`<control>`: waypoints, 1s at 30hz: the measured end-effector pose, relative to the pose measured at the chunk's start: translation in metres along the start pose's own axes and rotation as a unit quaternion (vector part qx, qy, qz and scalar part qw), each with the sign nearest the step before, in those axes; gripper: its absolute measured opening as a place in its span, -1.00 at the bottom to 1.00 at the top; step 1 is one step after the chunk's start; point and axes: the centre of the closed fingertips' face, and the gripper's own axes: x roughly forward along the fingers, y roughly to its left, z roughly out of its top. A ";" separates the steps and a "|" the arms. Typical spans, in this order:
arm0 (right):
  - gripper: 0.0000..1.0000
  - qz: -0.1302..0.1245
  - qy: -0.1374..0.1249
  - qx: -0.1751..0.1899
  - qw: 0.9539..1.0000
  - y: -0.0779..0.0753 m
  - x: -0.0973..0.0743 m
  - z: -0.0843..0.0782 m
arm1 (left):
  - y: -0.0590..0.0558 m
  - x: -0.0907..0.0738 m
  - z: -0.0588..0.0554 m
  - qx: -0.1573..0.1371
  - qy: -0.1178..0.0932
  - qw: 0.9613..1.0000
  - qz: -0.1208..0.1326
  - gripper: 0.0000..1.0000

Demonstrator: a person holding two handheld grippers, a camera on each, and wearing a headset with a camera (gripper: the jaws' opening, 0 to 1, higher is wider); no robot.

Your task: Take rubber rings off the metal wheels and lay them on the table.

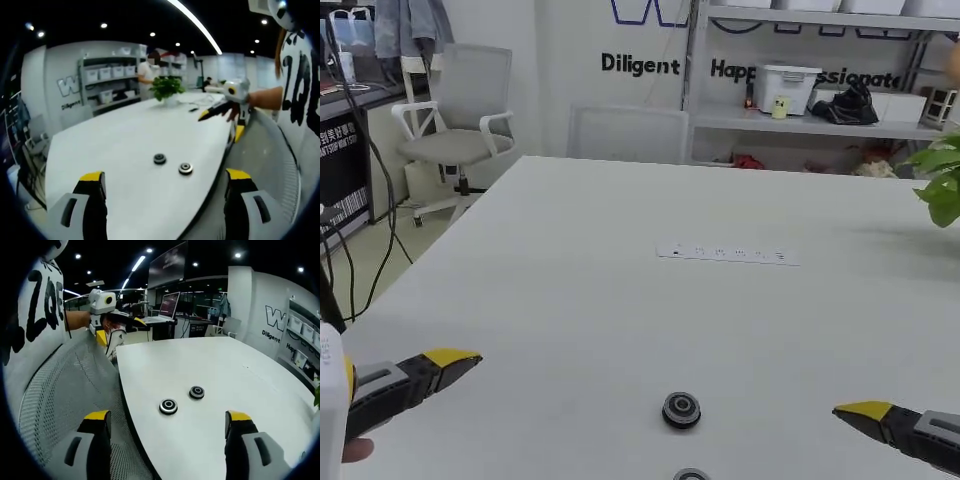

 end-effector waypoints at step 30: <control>0.84 -0.003 -0.003 -0.001 1.000 -0.006 0.001 0.002 | 0.007 0.007 -0.006 0.022 0.012 1.000 -0.009 1.00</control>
